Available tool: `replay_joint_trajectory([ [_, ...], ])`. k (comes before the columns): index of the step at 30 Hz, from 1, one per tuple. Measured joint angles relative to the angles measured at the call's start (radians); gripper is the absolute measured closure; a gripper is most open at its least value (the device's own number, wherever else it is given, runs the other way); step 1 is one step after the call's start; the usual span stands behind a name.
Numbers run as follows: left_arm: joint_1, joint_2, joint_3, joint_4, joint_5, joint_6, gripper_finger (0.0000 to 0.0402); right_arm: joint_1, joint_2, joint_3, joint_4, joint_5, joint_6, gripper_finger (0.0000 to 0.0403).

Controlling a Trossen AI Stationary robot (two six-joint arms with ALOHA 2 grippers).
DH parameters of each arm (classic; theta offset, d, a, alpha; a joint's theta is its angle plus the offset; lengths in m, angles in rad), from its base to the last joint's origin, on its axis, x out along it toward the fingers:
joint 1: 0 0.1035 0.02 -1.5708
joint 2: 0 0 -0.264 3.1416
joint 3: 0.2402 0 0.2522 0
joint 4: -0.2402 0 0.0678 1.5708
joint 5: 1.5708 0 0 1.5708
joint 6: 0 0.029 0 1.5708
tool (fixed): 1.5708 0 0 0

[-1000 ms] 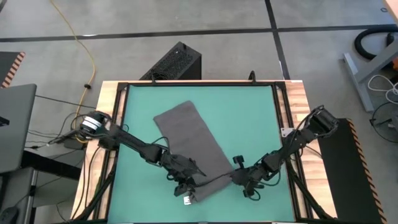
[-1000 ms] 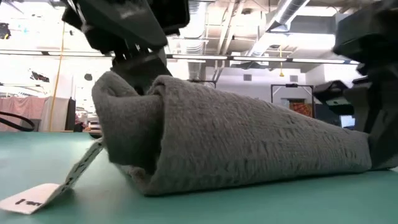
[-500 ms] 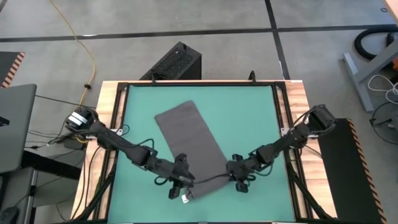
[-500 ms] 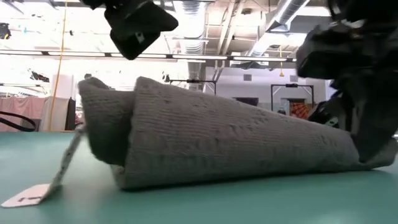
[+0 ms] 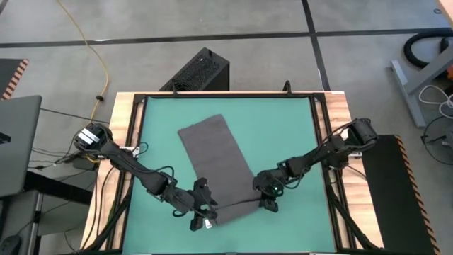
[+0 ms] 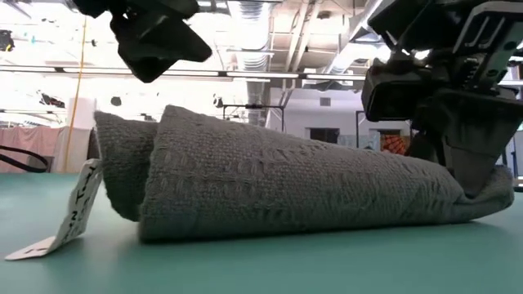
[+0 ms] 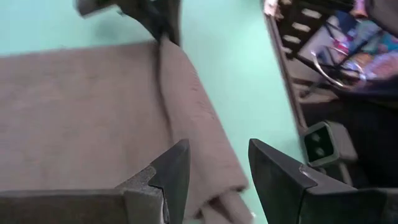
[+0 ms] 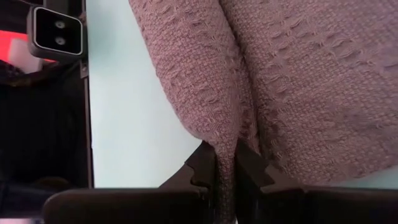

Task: Roll towel into tight, uniform cylinder
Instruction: Roll the gray towel

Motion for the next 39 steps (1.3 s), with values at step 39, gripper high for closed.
replay_joint_trajectory([
  [39, 0.048, 0.280, 0.014, 0.192, 0.127, -0.238, 0.0256, -0.079, -0.003, 0.015, 0.002, -0.101, -0.102, 0.0349],
])
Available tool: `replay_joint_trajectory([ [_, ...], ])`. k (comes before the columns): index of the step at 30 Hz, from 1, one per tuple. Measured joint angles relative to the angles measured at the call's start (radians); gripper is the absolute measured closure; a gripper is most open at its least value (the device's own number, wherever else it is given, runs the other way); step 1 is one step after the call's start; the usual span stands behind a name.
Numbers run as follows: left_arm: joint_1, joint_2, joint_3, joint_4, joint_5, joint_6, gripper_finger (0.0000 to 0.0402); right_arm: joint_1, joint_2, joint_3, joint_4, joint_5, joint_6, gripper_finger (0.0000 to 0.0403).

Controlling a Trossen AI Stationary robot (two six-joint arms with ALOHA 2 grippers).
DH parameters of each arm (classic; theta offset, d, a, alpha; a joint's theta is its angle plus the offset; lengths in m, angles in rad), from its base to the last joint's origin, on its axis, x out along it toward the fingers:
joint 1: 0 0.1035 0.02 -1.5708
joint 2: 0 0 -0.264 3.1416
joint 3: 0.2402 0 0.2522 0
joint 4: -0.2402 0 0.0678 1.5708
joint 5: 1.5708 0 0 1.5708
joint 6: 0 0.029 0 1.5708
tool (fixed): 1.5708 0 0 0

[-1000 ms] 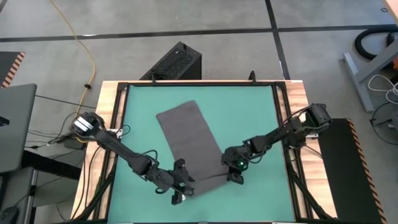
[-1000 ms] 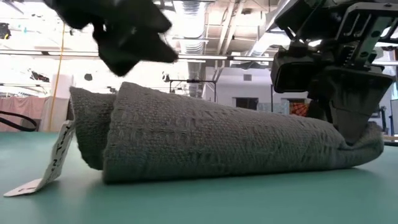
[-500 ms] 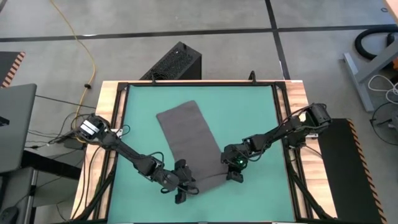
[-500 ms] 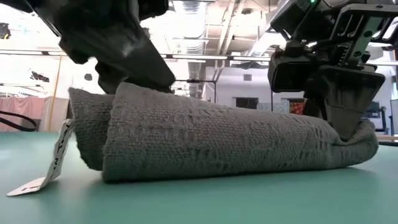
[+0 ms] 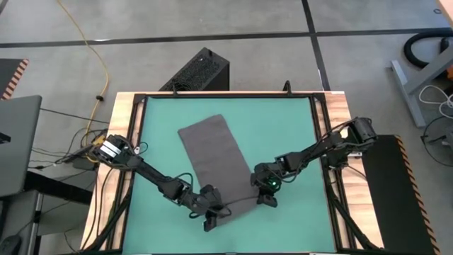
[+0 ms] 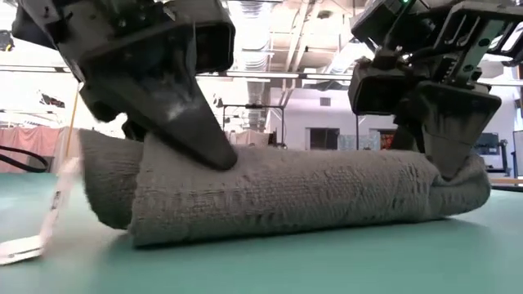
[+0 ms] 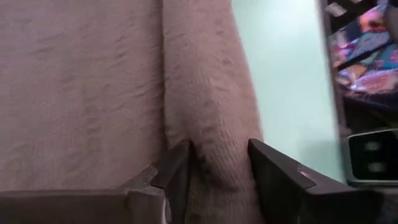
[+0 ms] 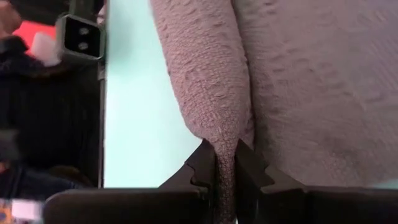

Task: Roll towel into tight, uniform cylinder
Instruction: Roll the gray towel

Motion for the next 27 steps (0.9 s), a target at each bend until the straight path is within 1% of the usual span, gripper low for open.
replay_joint_trajectory([
  [3, -0.001, -0.001, 0.001, 0.042, 0.028, 0.001, 0.0287, -0.005, 0.000, 0.018, -0.009, -0.037, -0.068, 0.0349],
  [5, -0.002, -0.002, 0.001, 0.040, 0.041, -0.016, 0.0326, -0.005, 0.000, 0.032, -0.021, -0.044, -0.115, 0.0349],
  [7, -0.002, -0.002, 0.001, 0.042, 0.058, -0.032, 0.0374, -0.005, 0.000, 0.049, -0.031, -0.046, -0.167, 0.0349],
  [8, -0.002, -0.002, 0.001, 0.049, 0.070, -0.041, 0.0386, -0.005, 0.000, 0.058, -0.042, -0.047, -0.204, 0.0349],
  [12, -0.004, -0.002, 0.001, 0.092, 0.115, -0.076, 0.0395, -0.005, 0.000, 0.088, -0.106, -0.042, -0.396, 0.0349],
  [14, -0.009, -0.002, 0.001, 0.113, 0.148, -0.122, 0.0397, -0.005, 0.000, 0.093, -0.127, -0.028, -0.455, 0.0349],
  [17, -0.020, -0.002, 0.001, 0.086, 0.176, -0.222, 0.0397, -0.005, 0.000, 0.094, -0.149, 0.016, -0.470, 0.0349],
  [22, -0.034, -0.002, 0.002, -0.021, 0.166, -0.348, 0.0398, -0.018, 0.007, 0.096, -0.165, 0.017, -0.471, 0.0349],
  [25, -0.034, -0.002, 0.002, -0.035, 0.159, -0.362, 0.0399, -0.020, 0.021, 0.097, -0.168, 0.008, -0.465, 0.0349],
  [27, -0.033, -0.002, 0.002, -0.020, 0.160, -0.360, 0.0399, -0.028, 0.027, 0.098, -0.173, -0.017, -0.438, 0.0349],
])
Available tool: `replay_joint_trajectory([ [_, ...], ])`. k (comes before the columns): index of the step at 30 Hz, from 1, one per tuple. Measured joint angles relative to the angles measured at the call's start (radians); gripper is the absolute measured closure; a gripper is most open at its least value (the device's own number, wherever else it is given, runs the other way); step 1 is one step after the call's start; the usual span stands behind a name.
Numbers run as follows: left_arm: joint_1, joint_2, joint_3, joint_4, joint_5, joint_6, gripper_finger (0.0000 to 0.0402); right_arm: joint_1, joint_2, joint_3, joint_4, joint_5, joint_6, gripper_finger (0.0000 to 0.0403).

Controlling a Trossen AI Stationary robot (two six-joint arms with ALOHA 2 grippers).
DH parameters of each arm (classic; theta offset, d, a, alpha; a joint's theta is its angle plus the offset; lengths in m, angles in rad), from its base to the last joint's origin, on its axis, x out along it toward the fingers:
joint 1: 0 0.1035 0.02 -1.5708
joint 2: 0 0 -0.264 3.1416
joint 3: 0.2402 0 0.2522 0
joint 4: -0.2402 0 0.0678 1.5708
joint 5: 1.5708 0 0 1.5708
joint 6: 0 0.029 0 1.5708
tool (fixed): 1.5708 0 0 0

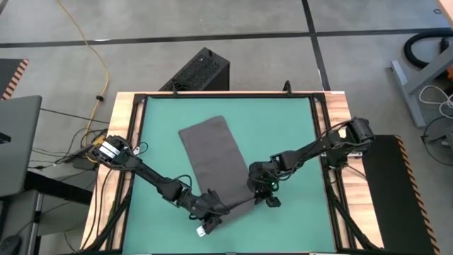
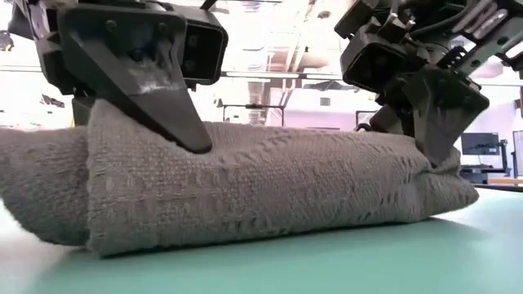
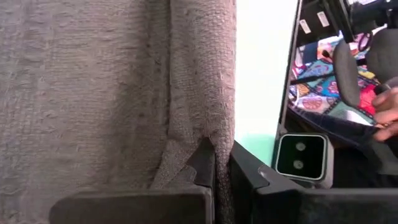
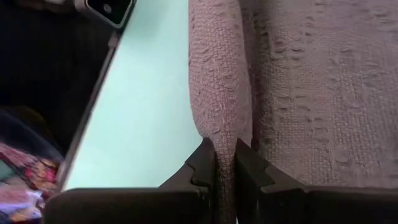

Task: Roll towel into tight, uniform cylinder
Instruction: Roll the gray towel

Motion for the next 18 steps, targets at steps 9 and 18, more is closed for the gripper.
replay_joint_trajectory([
  [9, 0.010, 0.049, -0.001, -0.011, -0.004, -0.044, 0.0391, -0.061, 0.119, 0.071, -0.061, -0.058, 0.073, 0.0349],
  [18, 0.023, 0.009, -0.002, -0.073, -0.008, 0.006, 0.0313, -0.083, 0.188, 0.124, -0.126, -0.091, 0.040, 0.0319],
])
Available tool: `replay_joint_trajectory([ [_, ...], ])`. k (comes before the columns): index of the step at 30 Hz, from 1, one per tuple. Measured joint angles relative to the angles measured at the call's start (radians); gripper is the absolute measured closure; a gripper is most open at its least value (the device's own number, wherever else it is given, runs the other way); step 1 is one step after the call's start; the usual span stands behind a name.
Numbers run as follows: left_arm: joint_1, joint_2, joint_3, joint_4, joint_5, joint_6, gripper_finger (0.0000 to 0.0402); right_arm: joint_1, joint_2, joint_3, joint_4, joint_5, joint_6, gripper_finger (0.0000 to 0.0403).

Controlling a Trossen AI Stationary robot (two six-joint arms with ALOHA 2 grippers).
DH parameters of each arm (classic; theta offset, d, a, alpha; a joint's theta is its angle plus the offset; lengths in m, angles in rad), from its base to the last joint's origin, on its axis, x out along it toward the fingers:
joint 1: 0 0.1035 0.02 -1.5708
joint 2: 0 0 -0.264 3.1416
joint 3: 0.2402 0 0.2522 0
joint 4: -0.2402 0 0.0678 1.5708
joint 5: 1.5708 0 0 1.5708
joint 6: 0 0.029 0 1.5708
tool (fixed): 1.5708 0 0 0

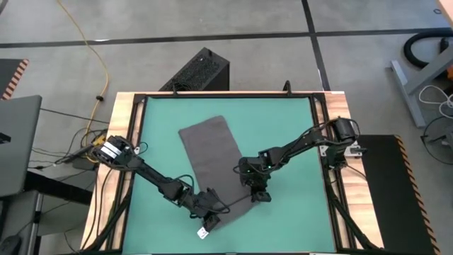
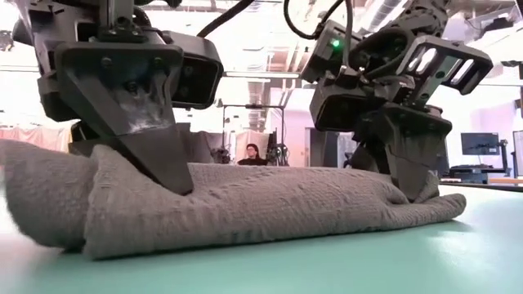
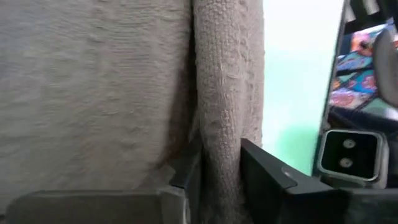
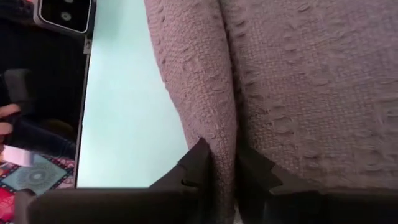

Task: Roll towel into tight, uniform cylinder
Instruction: Roll the gray towel

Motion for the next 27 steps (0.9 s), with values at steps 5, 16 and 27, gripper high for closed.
replay_joint_trajectory([
  [5, 0.025, -0.053, -0.001, -0.088, 0.013, 0.038, 0.0292, -0.013, -0.011, -0.001, -0.002, 0.010, 0.006, 0.0276],
  [16, 0.021, -0.189, -0.002, -0.125, -0.026, 0.135, 0.0290, -0.019, -0.009, -0.001, -0.006, 0.012, 0.007, 0.0242],
  [27, -0.007, -0.035, 0.001, 0.067, -0.183, 0.291, 0.0290, -0.019, -0.008, 0.000, 0.002, 0.014, 0.028, 0.0241],
])
